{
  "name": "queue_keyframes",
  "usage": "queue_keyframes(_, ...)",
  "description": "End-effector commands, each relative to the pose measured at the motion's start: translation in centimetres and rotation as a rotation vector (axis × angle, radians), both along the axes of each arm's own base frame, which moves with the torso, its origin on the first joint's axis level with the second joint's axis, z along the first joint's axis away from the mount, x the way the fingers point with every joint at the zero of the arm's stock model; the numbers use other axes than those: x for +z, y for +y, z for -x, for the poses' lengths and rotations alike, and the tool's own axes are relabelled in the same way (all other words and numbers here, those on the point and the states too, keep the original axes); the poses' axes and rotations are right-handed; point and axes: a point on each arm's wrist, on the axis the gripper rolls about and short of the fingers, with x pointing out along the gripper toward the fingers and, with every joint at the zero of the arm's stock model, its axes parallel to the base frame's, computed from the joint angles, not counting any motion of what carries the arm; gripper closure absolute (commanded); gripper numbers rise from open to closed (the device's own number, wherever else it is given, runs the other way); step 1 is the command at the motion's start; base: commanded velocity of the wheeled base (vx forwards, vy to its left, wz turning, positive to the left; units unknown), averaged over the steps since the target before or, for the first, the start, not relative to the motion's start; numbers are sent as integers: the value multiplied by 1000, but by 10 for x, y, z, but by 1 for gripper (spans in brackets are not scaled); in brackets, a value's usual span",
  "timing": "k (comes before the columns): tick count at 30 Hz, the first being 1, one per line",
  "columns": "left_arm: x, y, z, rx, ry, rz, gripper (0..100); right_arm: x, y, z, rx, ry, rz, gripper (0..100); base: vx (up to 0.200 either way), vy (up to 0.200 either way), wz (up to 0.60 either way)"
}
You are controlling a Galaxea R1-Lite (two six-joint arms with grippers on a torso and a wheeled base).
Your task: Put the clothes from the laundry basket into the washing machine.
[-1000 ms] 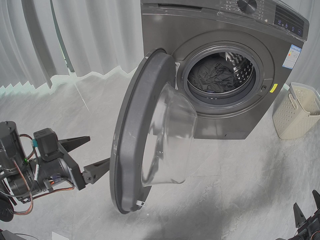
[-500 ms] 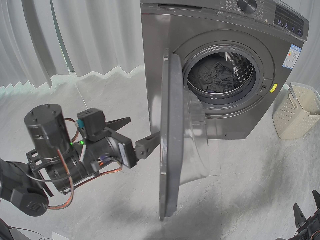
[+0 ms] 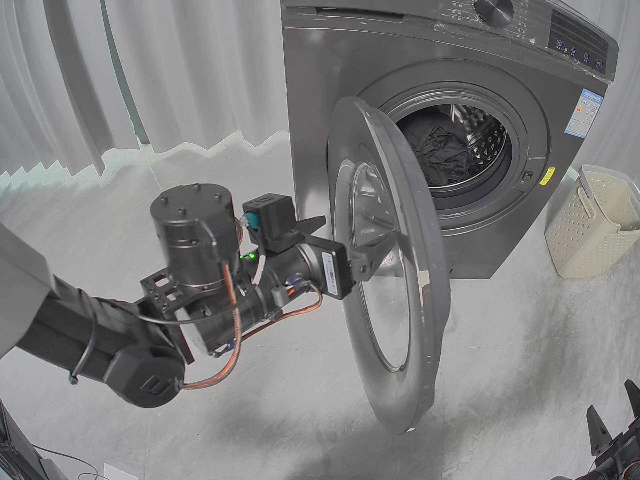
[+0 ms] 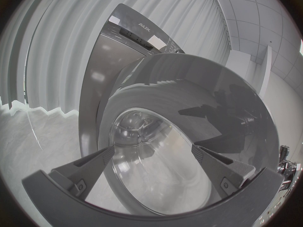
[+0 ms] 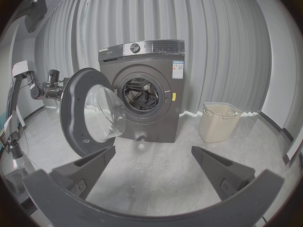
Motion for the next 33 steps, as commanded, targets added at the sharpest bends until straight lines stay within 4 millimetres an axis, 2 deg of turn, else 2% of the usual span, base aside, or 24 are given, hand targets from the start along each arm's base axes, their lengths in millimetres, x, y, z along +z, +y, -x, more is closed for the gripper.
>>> queue_keyframes(1,-12,-24,-26,0,-2,4,0,-2,0,1,0,-9,0,0,0,0,0)
queue_keyframes(8,1,-46,-52,28,-51,87,0,-2,0,1,0,-9,0,0,0,0,0)
queue_keyframes(18,-4,-77,-88,93,-96,143,0,-2,0,1,0,-9,0,0,0,0,0)
queue_keyframes(22,-7,-82,-99,125,-109,161,0,-2,0,1,-1,-9,0,0,0,0,0)
queue_keyframes(29,-5,-85,-103,134,-104,193,0,-2,0,1,0,-9,0,0,0,0,0)
queue_keyframes(33,2,-77,-95,140,-98,191,0,-2,0,1,0,-9,0,0,0,0,0)
